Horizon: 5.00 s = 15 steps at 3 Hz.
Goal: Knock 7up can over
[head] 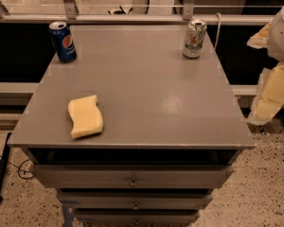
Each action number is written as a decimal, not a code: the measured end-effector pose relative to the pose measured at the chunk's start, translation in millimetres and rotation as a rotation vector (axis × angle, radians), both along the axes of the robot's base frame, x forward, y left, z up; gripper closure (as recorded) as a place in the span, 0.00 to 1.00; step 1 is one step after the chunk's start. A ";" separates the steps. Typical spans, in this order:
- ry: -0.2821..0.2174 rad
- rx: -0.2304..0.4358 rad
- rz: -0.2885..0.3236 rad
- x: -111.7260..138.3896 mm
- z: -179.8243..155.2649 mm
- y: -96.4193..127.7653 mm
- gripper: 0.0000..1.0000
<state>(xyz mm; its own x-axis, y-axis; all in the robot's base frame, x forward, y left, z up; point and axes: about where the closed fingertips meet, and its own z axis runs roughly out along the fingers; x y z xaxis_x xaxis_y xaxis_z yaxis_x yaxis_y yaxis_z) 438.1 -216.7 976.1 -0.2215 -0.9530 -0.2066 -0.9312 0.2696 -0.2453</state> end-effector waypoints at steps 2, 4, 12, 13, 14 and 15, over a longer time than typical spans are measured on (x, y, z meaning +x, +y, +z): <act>-0.012 0.021 -0.006 5.6 -5.1 -1.5 0.00; -0.109 0.111 -0.114 110.1 -50.9 -36.4 0.00; -0.245 1.077 -0.233 354.0 -98.7 21.5 0.63; -0.151 1.010 -0.076 330.8 -92.4 71.1 0.87; -0.077 0.818 0.164 298.6 -90.1 129.1 1.00; -0.070 0.534 0.408 274.4 -93.2 168.5 1.00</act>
Offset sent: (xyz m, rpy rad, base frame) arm 0.0133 -0.0050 -0.0174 0.0484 -0.0065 -0.0121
